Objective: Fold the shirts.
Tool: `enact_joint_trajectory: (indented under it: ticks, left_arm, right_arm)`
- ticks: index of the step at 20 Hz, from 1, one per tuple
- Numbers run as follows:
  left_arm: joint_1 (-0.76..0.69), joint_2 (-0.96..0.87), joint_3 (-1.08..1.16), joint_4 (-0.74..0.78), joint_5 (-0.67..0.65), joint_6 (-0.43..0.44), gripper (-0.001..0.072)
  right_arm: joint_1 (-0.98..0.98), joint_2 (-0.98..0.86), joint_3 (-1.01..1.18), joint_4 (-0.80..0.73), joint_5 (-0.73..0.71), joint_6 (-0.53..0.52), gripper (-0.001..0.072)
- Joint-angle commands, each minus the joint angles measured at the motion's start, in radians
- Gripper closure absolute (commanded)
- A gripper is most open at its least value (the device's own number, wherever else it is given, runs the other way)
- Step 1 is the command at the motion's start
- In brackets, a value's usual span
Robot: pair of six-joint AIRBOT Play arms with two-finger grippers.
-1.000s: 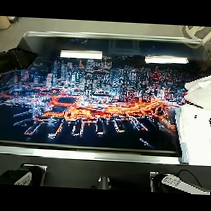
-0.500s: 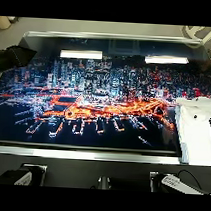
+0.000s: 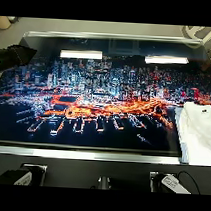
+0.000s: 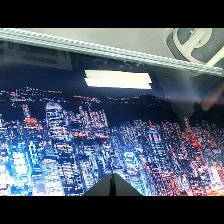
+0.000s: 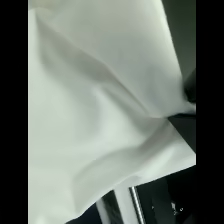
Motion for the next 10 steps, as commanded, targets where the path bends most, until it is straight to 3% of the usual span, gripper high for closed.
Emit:
enact_joint_trajectory:
  ticks: [1, 3, 4, 6, 7, 10]
  left_arm:
    - [0.001, -0.002, 0.0, 0.0, 0.002, 0.019, 0.0678]
    - [0.001, -0.002, 0.0, 0.0, 0.002, 0.019, 0.0678]
    - [0.001, -0.002, 0.0, 0.0, 0.002, 0.019, 0.0678]
    - [0.001, -0.002, 0.0, 0.0, 0.002, 0.019, 0.0678]
    - [0.001, -0.002, 0.0, 0.0, 0.002, 0.019, 0.0678]
    - [0.0, -0.002, 0.0, -0.009, -0.002, 0.019, 0.0678]
  right_arm:
    - [0.0, 0.013, -0.126, -0.097, -0.072, -0.004, 0.0688]
    - [0.0, 0.013, -0.137, -0.094, -0.095, -0.004, 0.0666]
    - [0.0, 0.013, -0.137, -0.087, -0.096, -0.003, 0.0557]
    - [0.0, 0.013, -0.137, -0.076, -0.097, -0.007, 0.0063]
    - [0.0, 0.013, -0.134, -0.077, -0.113, -0.031, 0.0021]
    - [0.001, 0.013, -0.052, -0.043, -0.201, -0.092, 0.0021]
